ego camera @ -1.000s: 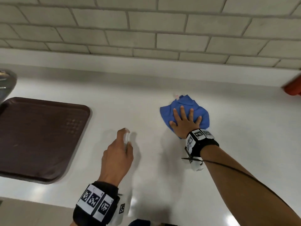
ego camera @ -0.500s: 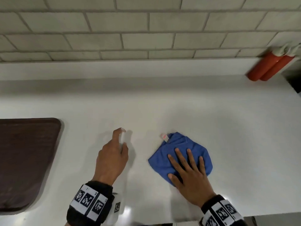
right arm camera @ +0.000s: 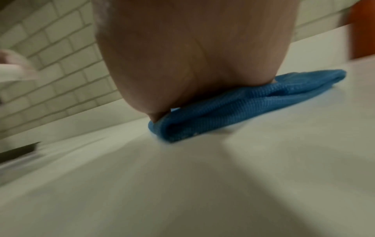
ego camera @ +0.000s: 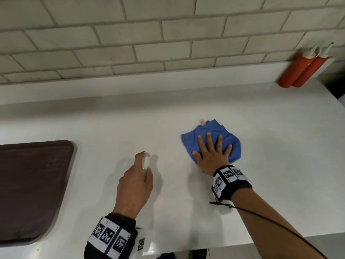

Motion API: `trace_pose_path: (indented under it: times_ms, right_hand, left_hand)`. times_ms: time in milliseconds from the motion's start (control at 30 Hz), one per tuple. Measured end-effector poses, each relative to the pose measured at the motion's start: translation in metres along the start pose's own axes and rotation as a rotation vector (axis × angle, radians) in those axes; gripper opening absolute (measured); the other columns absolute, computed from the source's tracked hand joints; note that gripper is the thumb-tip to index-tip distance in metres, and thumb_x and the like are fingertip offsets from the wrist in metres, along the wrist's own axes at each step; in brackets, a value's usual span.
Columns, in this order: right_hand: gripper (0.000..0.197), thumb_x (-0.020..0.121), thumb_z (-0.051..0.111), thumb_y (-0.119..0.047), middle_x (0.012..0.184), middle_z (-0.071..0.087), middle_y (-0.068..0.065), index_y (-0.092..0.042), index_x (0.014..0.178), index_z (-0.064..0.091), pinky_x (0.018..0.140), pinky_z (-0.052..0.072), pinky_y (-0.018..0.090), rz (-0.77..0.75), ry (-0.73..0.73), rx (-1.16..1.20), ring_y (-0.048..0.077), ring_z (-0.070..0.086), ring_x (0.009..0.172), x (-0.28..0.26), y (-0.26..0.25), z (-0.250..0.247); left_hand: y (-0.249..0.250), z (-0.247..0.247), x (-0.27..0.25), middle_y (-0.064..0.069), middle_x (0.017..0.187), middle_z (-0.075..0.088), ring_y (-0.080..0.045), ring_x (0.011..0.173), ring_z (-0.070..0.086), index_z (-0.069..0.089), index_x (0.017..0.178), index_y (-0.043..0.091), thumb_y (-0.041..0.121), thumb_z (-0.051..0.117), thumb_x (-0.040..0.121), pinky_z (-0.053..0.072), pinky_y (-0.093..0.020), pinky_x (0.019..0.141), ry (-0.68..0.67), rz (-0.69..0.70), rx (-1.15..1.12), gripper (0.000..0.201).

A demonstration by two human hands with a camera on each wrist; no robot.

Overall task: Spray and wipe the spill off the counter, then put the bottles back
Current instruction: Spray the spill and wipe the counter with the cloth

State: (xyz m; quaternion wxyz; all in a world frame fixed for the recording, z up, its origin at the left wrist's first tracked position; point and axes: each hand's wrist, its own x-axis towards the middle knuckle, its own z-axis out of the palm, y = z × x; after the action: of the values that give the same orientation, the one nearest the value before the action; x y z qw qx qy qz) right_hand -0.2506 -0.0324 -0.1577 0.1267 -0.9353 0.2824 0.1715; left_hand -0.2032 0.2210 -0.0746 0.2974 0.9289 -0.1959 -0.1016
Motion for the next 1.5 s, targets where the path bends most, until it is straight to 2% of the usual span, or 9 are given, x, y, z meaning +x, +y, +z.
trace_pose_path:
  times_ms: [167,300,600,766,866,966,1100,1200,1500]
  right_hand:
    - [0.084,0.081,-0.017,-0.071,0.162,-0.009,0.002,-0.032,0.153,0.0,0.107,-0.015,0.07,-0.285,-0.023,-0.022,0.042,-0.014,0.146,-0.033,-0.066,0.025]
    - [0.062,0.096,0.02,-0.062,0.16,0.023,0.0,-0.033,0.151,0.025,0.108,0.007,0.066,-0.436,0.09,-0.126,0.039,0.014,0.147,-0.091,-0.055,0.059]
    - [0.068,0.093,0.011,-0.065,0.156,0.033,0.001,-0.032,0.149,0.031,0.102,0.027,0.071,-0.118,0.036,-0.072,0.039,0.034,0.14,-0.091,0.039,0.043]
    - [0.088,0.07,-0.02,-0.07,0.162,-0.017,-0.001,-0.035,0.151,-0.012,0.108,-0.007,0.07,-0.053,0.05,-0.033,0.041,-0.016,0.146,-0.053,-0.001,0.032]
    - [0.094,0.073,-0.022,-0.075,0.163,-0.01,0.001,-0.032,0.153,-0.001,0.108,-0.004,0.072,-0.151,-0.004,-0.003,0.043,-0.01,0.146,-0.061,-0.023,0.03]
    - [0.077,0.089,0.009,-0.071,0.155,0.034,0.006,-0.027,0.146,0.039,0.099,0.03,0.075,-0.276,0.115,-0.092,0.045,0.035,0.138,-0.085,-0.019,0.042]
    - [0.079,0.079,0.046,-0.068,0.16,0.02,0.004,-0.032,0.148,0.031,0.11,0.017,0.064,-0.382,0.246,-0.063,0.037,0.012,0.147,-0.112,0.012,0.051]
    - [0.066,0.072,0.068,-0.055,0.148,0.044,0.005,-0.031,0.131,0.052,0.113,0.022,0.058,-0.408,0.304,-0.071,0.033,0.02,0.144,-0.121,0.029,0.051]
    - [0.031,0.083,0.051,-0.042,0.109,0.067,0.001,-0.024,0.096,0.072,0.083,0.052,0.047,-0.501,0.414,-0.016,0.026,0.064,0.101,-0.109,0.036,0.042]
  left_hand:
    - [-0.012,-0.006,-0.009,0.01,0.071,0.054,-0.024,0.065,0.058,0.035,0.136,0.035,0.021,0.051,0.098,0.049,-0.038,0.065,0.033,-0.031,-0.012,0.043]
    - [-0.02,-0.01,-0.015,0.01,0.07,0.056,-0.015,0.06,0.057,0.036,0.133,0.035,0.021,0.05,0.099,0.051,-0.037,0.062,0.016,-0.05,0.0,0.039]
    - [-0.016,-0.006,-0.027,0.004,0.06,0.056,-0.012,0.051,0.056,0.037,0.13,0.036,0.021,0.05,0.099,0.041,-0.03,0.051,0.015,-0.004,0.009,0.037]
    - [-0.01,-0.006,-0.034,0.004,0.061,0.056,-0.012,0.05,0.055,0.038,0.126,0.034,0.02,0.05,0.099,0.038,-0.029,0.049,0.028,-0.018,-0.012,0.033]
    - [-0.01,-0.007,-0.037,0.003,0.059,0.056,-0.012,0.051,0.056,0.035,0.135,0.037,0.023,0.051,0.099,0.041,-0.03,0.052,0.055,-0.014,-0.035,0.041]
    - [-0.011,-0.012,-0.044,0.003,0.059,0.058,-0.014,0.051,0.058,0.03,0.142,0.042,0.027,0.053,0.099,0.046,-0.032,0.053,0.096,-0.027,-0.079,0.051]
    - [-0.013,-0.016,-0.058,0.003,0.064,0.062,-0.013,0.055,0.061,0.027,0.143,0.044,0.03,0.054,0.099,0.052,-0.035,0.056,0.139,-0.058,-0.121,0.053]
    - [-0.012,-0.013,-0.069,0.004,0.066,0.062,-0.013,0.057,0.062,0.028,0.143,0.043,0.03,0.055,0.098,0.054,-0.037,0.059,0.158,-0.096,-0.133,0.054]
    - [0.012,0.001,-0.106,0.005,0.074,0.064,-0.015,0.061,0.065,0.027,0.14,0.045,0.032,0.055,0.099,0.058,-0.042,0.064,0.23,-0.153,-0.155,0.052]
